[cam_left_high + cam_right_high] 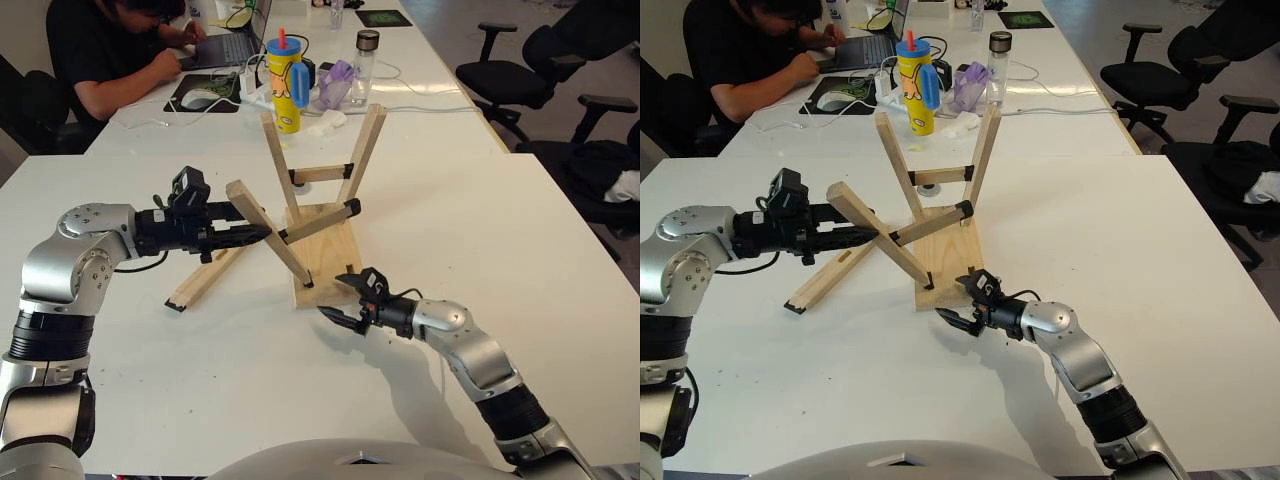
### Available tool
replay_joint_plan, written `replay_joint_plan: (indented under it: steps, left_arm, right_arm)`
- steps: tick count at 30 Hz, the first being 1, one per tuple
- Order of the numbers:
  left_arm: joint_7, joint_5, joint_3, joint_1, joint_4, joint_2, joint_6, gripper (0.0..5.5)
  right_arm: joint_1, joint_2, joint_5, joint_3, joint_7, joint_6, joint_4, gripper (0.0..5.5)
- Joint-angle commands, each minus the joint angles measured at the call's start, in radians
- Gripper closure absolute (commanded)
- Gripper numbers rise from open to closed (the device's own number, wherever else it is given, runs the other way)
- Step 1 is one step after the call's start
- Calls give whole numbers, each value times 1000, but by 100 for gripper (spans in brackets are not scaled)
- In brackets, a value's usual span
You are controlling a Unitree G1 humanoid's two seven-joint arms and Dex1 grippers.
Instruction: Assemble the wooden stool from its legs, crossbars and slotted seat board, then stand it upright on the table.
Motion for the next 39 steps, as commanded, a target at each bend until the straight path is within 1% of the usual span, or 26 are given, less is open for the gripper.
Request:
replay_joint_plan:
  steps: [1,5,10,13,17,18,20,22,27,29,31,33,34,36,39]
  left_arm:
    - [-46,132,-88,-43,34,46,-67,343]
    - [-69,184,-140,-63,25,51,-109,343]
    - [-56,175,-172,0,-20,41,-65,343]
    - [-19,141,-175,50,-37,5,-19,343]
    - [26,147,-167,98,-38,-26,-60,343]
    - [36,135,-161,102,-43,-29,-46,315]
    - [58,89,-122,91,-49,-40,-4,289]
    - [67,74,-77,82,-57,-23,16,261]
    - [21,25,23,138,-98,82,94,198]
    - [34,10,71,178,-88,86,101,195]
    - [130,77,118,219,-38,62,30,195]
    - [321,200,150,241,28,17,-60,195]
    - [403,260,146,264,33,0,-85,195]
    - [516,334,128,300,26,-26,-74,195]
    - [629,420,79,359,-9,-70,-39,195]
  right_arm:
    - [6,-38,-67,48,16,45,38,154]
    - [6,-52,-91,70,25,67,56,154]
    - [3,-41,-87,72,25,89,63,154]
    - [2,-34,-86,77,21,92,59,154]
    - [1,-29,-92,84,19,86,62,154]
    - [-1,-27,-90,82,20,85,64,154]
    - [-5,-25,-91,80,19,83,68,154]
    - [-6,-26,-93,79,19,79,72,154]
    - [4,-25,-95,73,9,72,79,154]
    - [8,-21,-98,71,1,67,86,154]
    - [10,-19,-109,81,-3,57,95,154]
    - [17,-14,-117,90,-15,54,97,154]
    - [22,-3,-111,91,-21,63,95,154]
    - [29,15,-99,92,-34,80,90,154]
    - [33,44,-92,95,-58,95,85,154]
